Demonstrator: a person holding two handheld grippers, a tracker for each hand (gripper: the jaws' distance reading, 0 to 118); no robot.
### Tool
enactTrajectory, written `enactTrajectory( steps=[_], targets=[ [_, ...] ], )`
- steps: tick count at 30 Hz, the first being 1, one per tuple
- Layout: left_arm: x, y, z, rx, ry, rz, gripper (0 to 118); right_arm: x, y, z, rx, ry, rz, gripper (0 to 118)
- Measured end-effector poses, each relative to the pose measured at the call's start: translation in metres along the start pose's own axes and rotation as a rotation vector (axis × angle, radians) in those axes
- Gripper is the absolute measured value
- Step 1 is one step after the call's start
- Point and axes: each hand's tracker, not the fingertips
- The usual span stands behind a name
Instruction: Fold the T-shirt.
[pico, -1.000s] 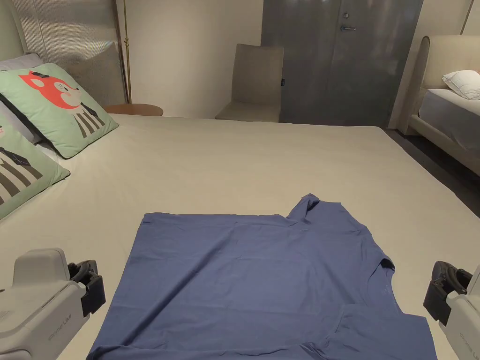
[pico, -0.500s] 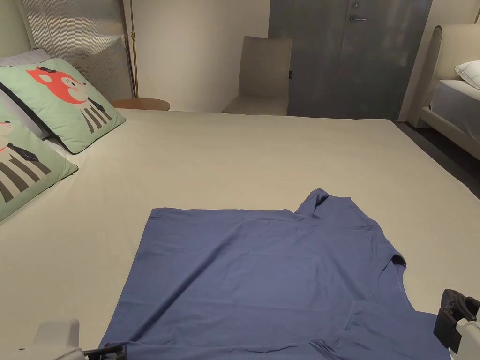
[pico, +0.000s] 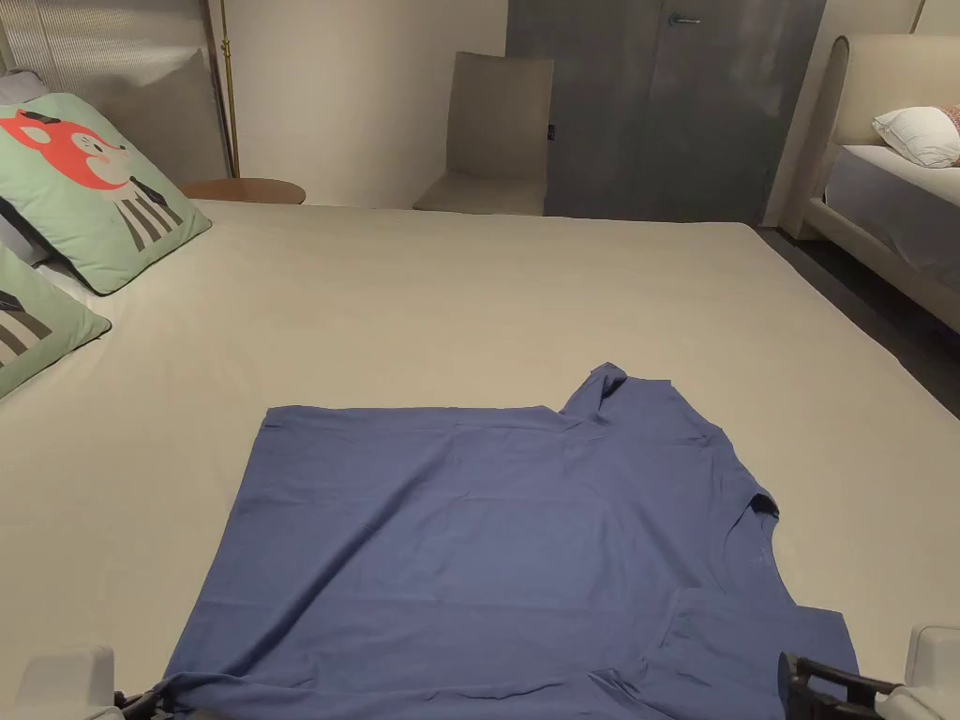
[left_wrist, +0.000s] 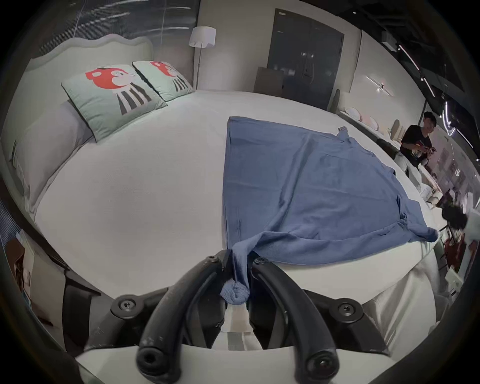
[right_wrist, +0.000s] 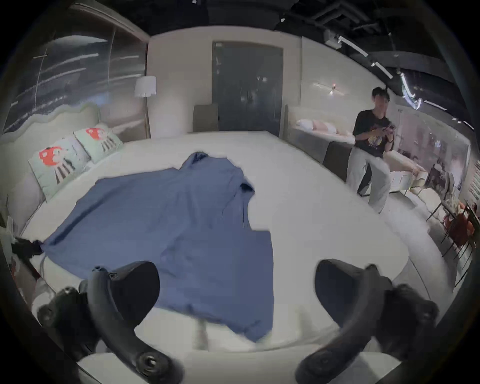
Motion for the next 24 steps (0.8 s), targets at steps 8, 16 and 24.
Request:
enactTrajectory(
  steps=[8, 16, 24],
  targets=[
    [0.007, -0.002, 0.005, 0.001, 0.001, 0.007, 7, 0.022, -0.036, -0.015, -0.147, 0.047, -0.027, 72],
    [0.007, 0.013, 0.016, 0.025, -0.014, 0.044, 7, 0.003, -0.026, -0.002, -0.071, 0.076, 0.095, 7],
    [0.008, 0.087, -0.003, 0.096, 0.018, -0.001, 7, 0.010, 0.050, -0.026, 0.029, 0.039, 0.034, 7]
  ],
)
